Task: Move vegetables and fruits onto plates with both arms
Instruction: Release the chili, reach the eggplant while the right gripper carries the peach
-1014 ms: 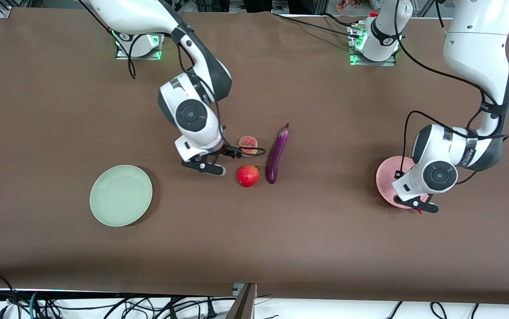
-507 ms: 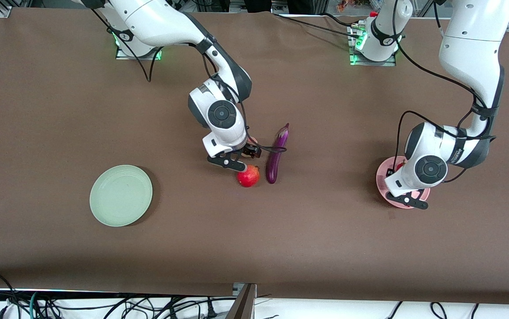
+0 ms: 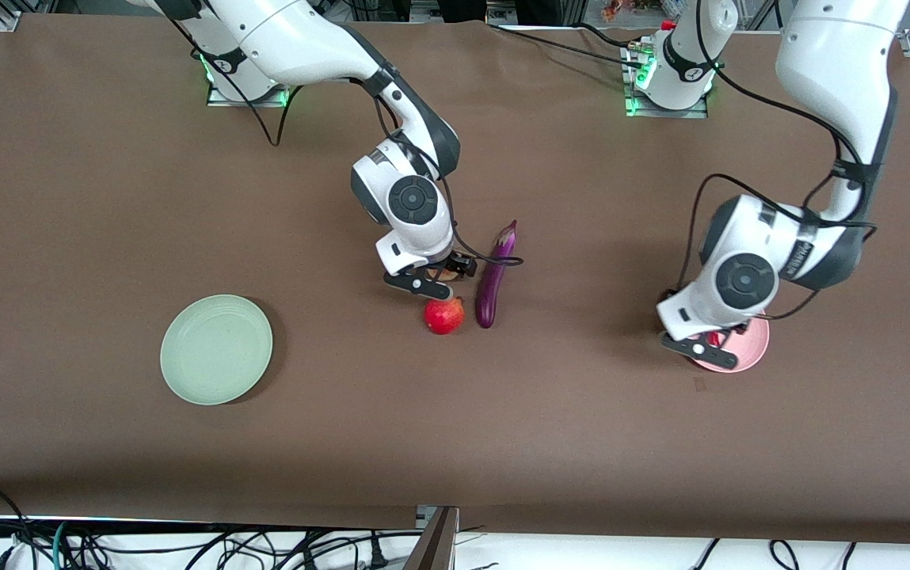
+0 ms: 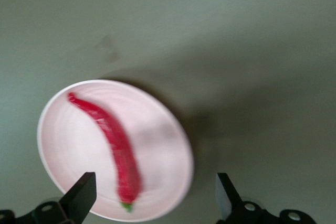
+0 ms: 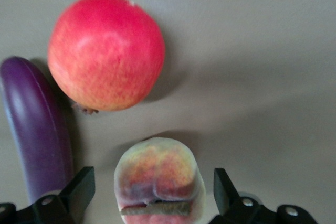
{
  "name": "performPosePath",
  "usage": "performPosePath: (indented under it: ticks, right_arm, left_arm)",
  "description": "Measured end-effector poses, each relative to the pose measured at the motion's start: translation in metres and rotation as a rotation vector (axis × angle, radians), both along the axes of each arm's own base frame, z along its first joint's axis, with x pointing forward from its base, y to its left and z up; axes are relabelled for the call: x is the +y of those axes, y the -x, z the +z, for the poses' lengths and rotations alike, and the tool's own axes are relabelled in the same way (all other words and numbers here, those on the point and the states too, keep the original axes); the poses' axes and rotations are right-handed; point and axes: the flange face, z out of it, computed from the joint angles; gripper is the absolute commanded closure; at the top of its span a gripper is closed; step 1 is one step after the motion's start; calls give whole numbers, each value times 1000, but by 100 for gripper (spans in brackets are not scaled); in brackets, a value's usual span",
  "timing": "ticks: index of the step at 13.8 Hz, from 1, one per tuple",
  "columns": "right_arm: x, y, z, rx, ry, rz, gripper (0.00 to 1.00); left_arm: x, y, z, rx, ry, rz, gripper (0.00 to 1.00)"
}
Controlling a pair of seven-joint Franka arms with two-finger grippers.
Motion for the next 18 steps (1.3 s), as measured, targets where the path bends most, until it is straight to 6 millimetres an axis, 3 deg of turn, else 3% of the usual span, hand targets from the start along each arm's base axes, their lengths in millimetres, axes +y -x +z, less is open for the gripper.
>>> performPosePath:
  ticks: [2,4,5,8,11,13,15,18]
  right_arm:
    - [6,8,-13,9,8,14,5]
    - [9,12,-19,12,12,20,53]
    - [9,12,-19,11,12,20,69]
    - [6,7,-14,3,12,15,71]
    - [-19,-16,6,21,41,19,71]
    - [-59,-40,39,73,71,62,71]
    - [-121,-70,73,121,80,104,71]
    - [-238,-120,93,158,60,144,71]
  left_arm:
    - [-47,10,13,-10,27,43,0]
    - [-83,22,13,8,83,103,0]
    - [-101,27,13,28,132,147,0]
    - [-139,30,12,38,182,227,0]
    - [-142,25,3,53,196,256,0]
    - [-143,24,2,53,206,260,0]
    - [-158,28,2,42,228,240,0]
    - [-215,49,-19,13,287,173,0]
